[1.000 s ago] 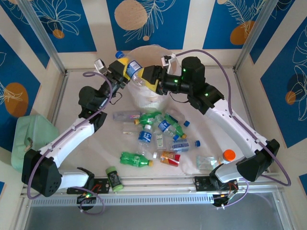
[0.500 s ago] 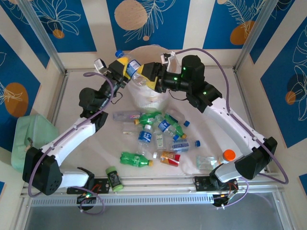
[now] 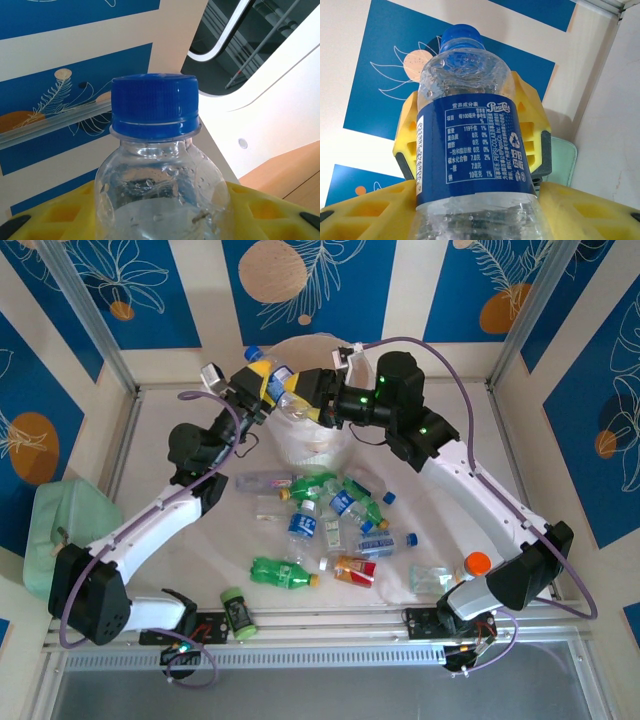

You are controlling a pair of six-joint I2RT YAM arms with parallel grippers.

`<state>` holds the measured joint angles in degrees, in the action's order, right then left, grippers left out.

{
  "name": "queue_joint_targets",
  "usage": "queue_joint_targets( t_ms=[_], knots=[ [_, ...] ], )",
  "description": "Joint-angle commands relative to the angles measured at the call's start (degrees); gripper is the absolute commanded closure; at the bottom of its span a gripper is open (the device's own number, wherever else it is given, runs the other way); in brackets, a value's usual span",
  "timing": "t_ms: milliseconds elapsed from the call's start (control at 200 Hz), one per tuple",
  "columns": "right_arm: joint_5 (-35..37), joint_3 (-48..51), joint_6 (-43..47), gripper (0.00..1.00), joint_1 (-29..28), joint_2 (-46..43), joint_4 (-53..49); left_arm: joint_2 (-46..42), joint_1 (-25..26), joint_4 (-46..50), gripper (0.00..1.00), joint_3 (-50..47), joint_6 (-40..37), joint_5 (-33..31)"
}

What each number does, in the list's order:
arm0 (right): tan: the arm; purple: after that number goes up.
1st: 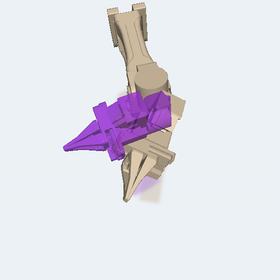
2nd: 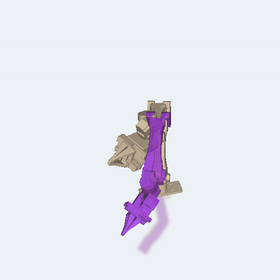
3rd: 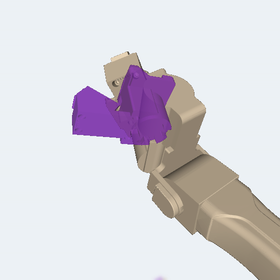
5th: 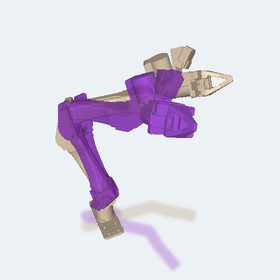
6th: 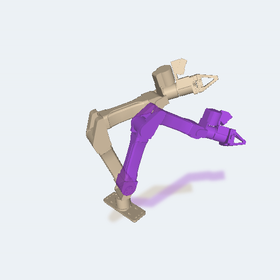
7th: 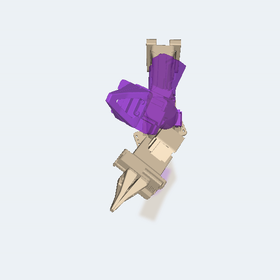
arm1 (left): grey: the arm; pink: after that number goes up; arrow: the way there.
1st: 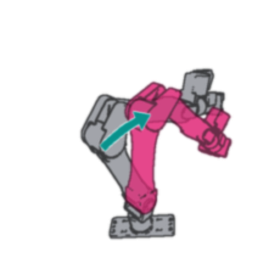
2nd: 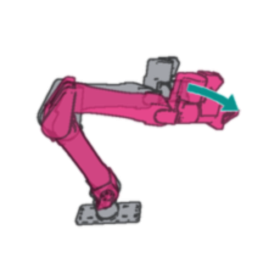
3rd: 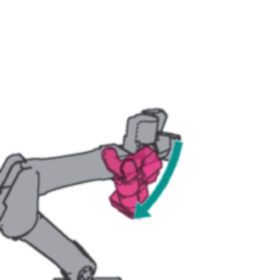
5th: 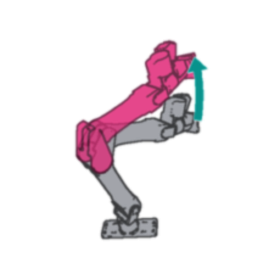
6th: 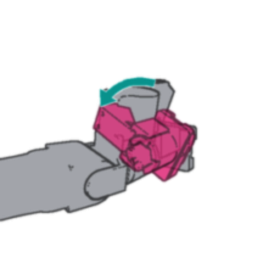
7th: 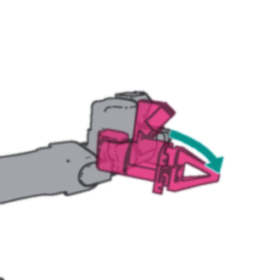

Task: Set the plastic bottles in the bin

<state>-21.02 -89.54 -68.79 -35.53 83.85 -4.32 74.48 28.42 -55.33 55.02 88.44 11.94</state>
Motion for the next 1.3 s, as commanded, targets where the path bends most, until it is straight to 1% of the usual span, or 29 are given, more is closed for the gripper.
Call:
queue_joint_targets(
  t_ms=[0,45,65,110,130,170,180,200,305,375,410,440,480,555,595,650,750,860,985,1220,1296],
  knots=[
    [0.0,-1.6,0.8,0.42,0.3,-0.4,0.2,-0.5,0.7,3.6,0.57,1.9,-3.4,1.6],
    [0.2,-1.6,1.1,0.42,0.3,-0.7,-0.2,-0.4,0.7,5.2,0.53,2.5,-4.0,1.8],
    [0.2,-1.6,1.2,0.42,0.3,-0.9,-0.4,-0.3,0.7,5.8,0.48,2.7,-4.2,2.0],
    [0.3,-1.4,1.4,0.42,0.5,-1.0,-0.7,-0.1,0.6,7.2,0.33,3.3,-4.5,2.5],
    [0.3,-1.4,1.4,0.42,0.6,-1.2,-0.8,0.0,0.6,7.8,0.24,3.7,-4.5,2.8],
    [0.3,-1.4,1.5,0.42,0.9,-1.3,-1.1,0.4,0.4,9.0,0.1,4.3,-4.5,3.6],
    [0.3,-1.5,1.6,0.42,1.1,-1.4,-1.2,0.4,0.3,9.3,0.03,4.6,-4.5,3.9],
    [0.4,-1.5,1.7,0.42,1.3,-1.6,-1.6,0.6,0.1,9.7,0.0,5.1,-4.6,4.6],
    [0.1,-2.2,2.5,0.43,3.6,-2.1,-4.4,-0.1,-2.4,13.1,0.0,6.6,-5.6,7.4],
    [0.5,-3.3,3.9,0.43,5.7,-2.3,-7.7,-2.3,-4.4,18.1,0.0,7.4,-8.7,8.1],
    [0.9,-4.3,5.2,0.43,6.6,-2.1,-10.0,-3.7,-5.4,22.9,0.0,8.2,-11.1,8.4],
    [1.3,-5.3,6.4,0.43,7.5,-1.8,-12.4,-5.1,-6.0,28.1,0.0,9.4,-14.6,8.3],
    [1.8,-6.7,8.1,0.43,8.4,-1.3,-15.2,-6.8,-6.4,37.0,0.0,11.7,-20.1,7.5],
    [2.6,-9.5,11.0,0.43,10.3,0.2,-19.9,-8.7,-6.4,54.3,0.0,16.7,-30.2,3.9],
    [2.6,-11.2,12.1,0.43,11.3,1.3,-22.0,-9.1,-6.3,59.4,0.0,18.5,-33.6,3.1],
    [3.0,-13.9,13.6,0.43,12.4,3.0,-24.5,-9.6,-6.4,63.9,0.0,19.1,-36.4,2.2],
    [4.8,-19.9,17.8,0.43,13.5,7.1,-30.2,-10.2,-6.3,68.9,0.01,18.7,-38.1,1.5],
    [4.5,-25.5,20.8,0.43,14.9,11.8,-35.1,-10.6,-6.3,74.2,0.08,17.6,-39.4,1.0],
    [4.1,-29.9,23.3,0.43,16.0,15.9,-37.5,-12.2,-6.4,80.5,0.14,16.1,-40.8,-2.3],
    [2.6,-41.2,26.4,0.42,16.6,25.1,-43.7,-14.3,-6.6,83.9,0.19,11.9,-39.4,-4.3],
    [2.4,-43.4,26.3,0.39,16.7,27.2,-44.8,-14.4,-6.8,85.0,0.2,11.5,-39.2,-4.9]
  ],
)
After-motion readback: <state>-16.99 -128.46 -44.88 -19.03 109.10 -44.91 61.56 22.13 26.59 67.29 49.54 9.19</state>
